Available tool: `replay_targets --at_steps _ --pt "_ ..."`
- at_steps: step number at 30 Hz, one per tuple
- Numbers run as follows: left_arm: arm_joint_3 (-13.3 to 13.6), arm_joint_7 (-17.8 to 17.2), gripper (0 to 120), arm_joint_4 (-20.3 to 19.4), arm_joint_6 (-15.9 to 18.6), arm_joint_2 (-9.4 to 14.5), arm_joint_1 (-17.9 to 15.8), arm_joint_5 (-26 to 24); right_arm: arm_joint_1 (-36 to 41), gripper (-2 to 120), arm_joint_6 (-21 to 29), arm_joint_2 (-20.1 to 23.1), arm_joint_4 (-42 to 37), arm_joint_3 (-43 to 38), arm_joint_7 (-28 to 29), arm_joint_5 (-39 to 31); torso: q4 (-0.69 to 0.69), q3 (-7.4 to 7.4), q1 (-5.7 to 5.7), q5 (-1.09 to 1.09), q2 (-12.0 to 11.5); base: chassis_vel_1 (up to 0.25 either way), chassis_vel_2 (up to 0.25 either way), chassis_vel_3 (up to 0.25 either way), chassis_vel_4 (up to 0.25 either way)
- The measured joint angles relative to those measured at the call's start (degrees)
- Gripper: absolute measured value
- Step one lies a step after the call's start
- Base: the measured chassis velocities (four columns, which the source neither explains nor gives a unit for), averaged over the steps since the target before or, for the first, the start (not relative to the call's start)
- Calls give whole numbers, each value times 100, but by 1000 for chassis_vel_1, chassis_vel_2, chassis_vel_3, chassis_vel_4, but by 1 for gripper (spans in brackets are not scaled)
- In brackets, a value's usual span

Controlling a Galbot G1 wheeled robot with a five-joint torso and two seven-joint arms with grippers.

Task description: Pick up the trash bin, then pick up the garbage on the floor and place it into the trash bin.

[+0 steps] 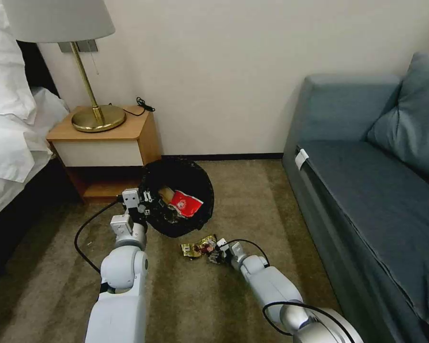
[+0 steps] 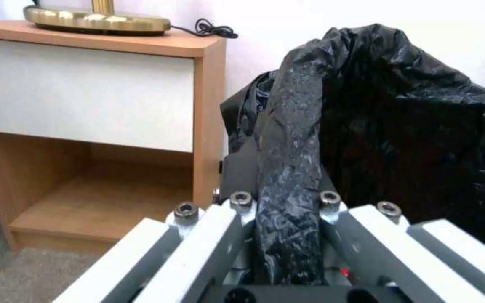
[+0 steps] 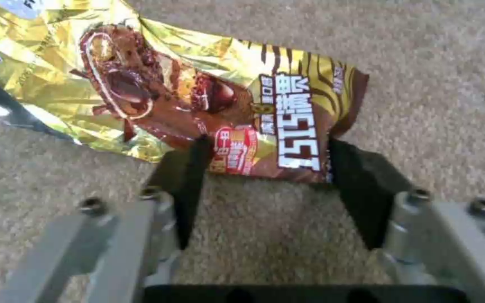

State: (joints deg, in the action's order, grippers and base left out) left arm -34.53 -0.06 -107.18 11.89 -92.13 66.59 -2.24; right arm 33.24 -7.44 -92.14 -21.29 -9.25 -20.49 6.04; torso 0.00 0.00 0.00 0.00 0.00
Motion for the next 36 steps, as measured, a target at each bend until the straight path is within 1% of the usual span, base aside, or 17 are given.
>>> replay_targets --at_steps 1,2,5,6,7,8,9,11,12,13,17,26,29,32,35,36 --pt "0 0 4 0 0 0 0 0 0 45 -4 0 -7 1 5 2 0 0 0 0 0 0 0 0 0" --pt "0 0 4 0 0 0 0 0 0 45 -4 0 -7 1 5 2 0 0 0 0 0 0 0 0 0" --pt "2 0 4 -1 0 0 1 4 0 27 -14 0 -19 6 32 12 0 0 0 0 0 0 0 0 0" --pt "2 0 4 -1 0 0 1 4 0 27 -14 0 -19 6 32 12 0 0 0 0 0 0 0 0 0" --pt "4 0 4 -1 0 0 1 5 0 21 -19 0 -25 11 35 22 0 0 0 0 0 0 0 0 0" --pt "4 0 4 -1 0 0 1 5 0 21 -19 0 -25 11 35 22 0 0 0 0 0 0 0 0 0" --pt "6 1 4 -1 0 0 1 6 0 17 -24 0 -26 16 37 29 0 0 0 0 0 0 0 0 0" --pt "7 1 4 2 1 0 1 7 0 6 -29 0 -26 19 45 34 0 0 0 0 0 0 0 0 0" --pt "7 1 4 2 1 0 1 7 0 6 -29 0 -26 19 45 34 0 0 0 0 0 0 0 0 0" --pt "7 1 4 3 1 0 1 7 0 3 -30 0 -27 19 52 34 1 0 0 0 0 0 0 0 0" --pt "6 1 4 7 2 0 0 9 7 1 -33 0 -41 17 74 39 1 0 0 0 0 0 0 0 0" --pt "4 1 4 11 2 0 -9 9 62 1 -89 0 -189 37 142 43 0 0 0 0 0 0 0 0 0" --pt "-56 1 4 14 3 0 -10 -5 165 1 -212 0 -478 95 234 -6 1 0 0 0 0 0 0 0 0" --pt "-94 0 4 16 4 0 -13 -22 204 1 -256 0 -592 107 296 -67 1 0 0 0 0 0 0 0 0" --pt "-167 -4 4 33 5 0 -37 -77 403 0 -351 0 -1097 120 449 -218 1 0 0 0 0 0 0 0 0" --pt "-167 -4 4 33 5 0 -37 -77 403 0 -351 0 -1097 120 449 -218 1 0 0 0 0 0 0 0 0"
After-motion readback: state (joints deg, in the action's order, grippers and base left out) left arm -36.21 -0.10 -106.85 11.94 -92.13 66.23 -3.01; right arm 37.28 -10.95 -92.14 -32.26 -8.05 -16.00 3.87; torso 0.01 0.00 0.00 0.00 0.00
